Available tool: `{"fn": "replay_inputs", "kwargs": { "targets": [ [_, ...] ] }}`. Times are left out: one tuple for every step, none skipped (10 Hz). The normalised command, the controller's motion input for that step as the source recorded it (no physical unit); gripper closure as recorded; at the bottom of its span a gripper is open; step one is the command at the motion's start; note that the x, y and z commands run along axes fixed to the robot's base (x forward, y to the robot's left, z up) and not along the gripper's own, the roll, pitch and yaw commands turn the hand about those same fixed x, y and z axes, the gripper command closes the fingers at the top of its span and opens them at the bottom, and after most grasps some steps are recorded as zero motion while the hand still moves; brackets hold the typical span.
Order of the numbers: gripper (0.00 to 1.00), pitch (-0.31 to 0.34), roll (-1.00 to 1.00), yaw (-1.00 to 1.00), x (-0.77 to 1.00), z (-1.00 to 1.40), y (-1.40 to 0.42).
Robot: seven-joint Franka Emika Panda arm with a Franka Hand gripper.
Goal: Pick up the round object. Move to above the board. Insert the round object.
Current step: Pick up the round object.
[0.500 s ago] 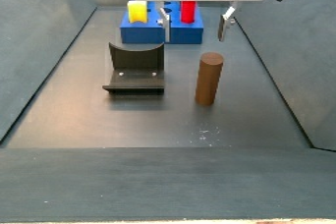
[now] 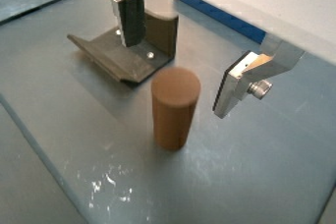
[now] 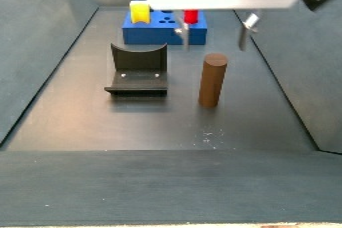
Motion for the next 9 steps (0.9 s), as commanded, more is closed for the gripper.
{"fn": "replay_inputs", "kwargs": {
  "targets": [
    [0.00,-0.169,-0.36,0.00,0.00,-0.42,0.00],
    [0.00,-0.146,-0.38,0.00,0.00,-0.47,0.00],
    [0.00,-0.174,-0.46,0.00,0.00,-0.60,0.02],
    [0.00,-0.149,-0.42,0.00,0.00,-0.67,0.00],
    [0.00,-0.100,-0.38,0.00,0.00,-0.62,0.00],
    [0.00,-0.069,-0.34,0.00,0.00,-0.53,0.00],
    [0.00,0.000,-0.23,0.00,0.00,-0.39,0.04],
    [0.00,0.000,-0.02,-0.01,0.00,-0.26,0.14],
    [0.00,0.000,0.00,0.00,0.00,-0.14,0.13]
  ]
}}
